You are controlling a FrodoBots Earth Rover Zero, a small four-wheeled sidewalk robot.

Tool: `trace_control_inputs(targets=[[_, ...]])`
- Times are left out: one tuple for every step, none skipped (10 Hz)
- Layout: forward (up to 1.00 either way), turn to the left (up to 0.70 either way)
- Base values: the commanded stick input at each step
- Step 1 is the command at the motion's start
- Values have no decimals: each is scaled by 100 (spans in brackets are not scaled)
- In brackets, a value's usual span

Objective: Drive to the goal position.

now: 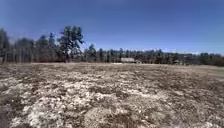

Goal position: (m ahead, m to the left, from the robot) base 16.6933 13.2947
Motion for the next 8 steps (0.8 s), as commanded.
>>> trace_control_inputs(targets=[[70, 0], [70, 0], [70, 0], [70, 0], [70, 0], [70, 0], [70, 0], [70, 0]])
